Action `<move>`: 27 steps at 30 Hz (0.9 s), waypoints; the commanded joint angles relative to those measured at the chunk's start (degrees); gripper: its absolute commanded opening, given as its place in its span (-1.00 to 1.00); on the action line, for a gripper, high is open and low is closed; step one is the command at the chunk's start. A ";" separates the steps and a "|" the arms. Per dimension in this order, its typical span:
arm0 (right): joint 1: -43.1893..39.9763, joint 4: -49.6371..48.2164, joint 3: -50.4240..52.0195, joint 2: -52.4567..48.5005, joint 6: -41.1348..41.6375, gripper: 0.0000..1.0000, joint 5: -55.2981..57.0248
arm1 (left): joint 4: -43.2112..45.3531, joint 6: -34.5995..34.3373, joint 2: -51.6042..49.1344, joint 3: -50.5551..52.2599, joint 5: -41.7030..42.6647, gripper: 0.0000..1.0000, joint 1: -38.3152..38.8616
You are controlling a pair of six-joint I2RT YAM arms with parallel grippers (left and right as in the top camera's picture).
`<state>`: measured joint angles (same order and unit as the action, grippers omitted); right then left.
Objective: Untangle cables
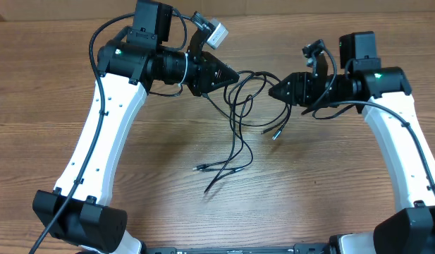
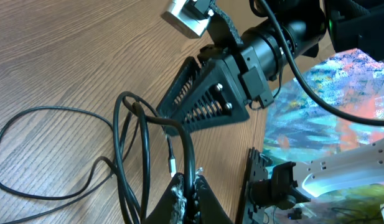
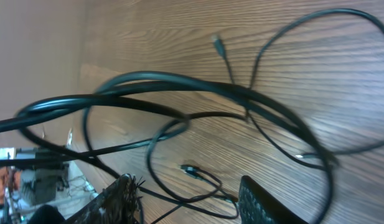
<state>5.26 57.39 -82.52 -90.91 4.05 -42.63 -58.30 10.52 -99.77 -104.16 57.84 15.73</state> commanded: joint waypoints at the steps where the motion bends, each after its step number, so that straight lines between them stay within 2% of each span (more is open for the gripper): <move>1: 1.49 -1.22 -1.44 0.13 -1.11 0.03 -0.94 | 0.26 1.11 1.44 0.17 0.02 -0.92 -0.22; 7: 1.92 -5.33 -0.48 0.11 -0.90 0.03 -0.94 | 0.46 1.09 1.44 0.15 0.02 -0.91 -0.22; 13: 1.92 -12.55 3.58 -0.02 -0.90 0.18 0.92 | 0.48 1.07 1.44 0.17 0.04 -0.92 -0.20; 20: 1.99 -19.50 7.17 -0.74 -0.72 0.22 0.98 | 1.33 1.05 1.44 0.15 0.17 -0.92 -0.20; 27: 2.89 -25.29 7.58 -4.11 5.66 0.26 1.01 | 1.36 1.05 1.44 0.17 0.22 -0.92 -0.20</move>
<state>7.33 33.34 -75.48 -92.75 6.55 -41.89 -57.25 10.55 -99.77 -104.16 57.65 15.73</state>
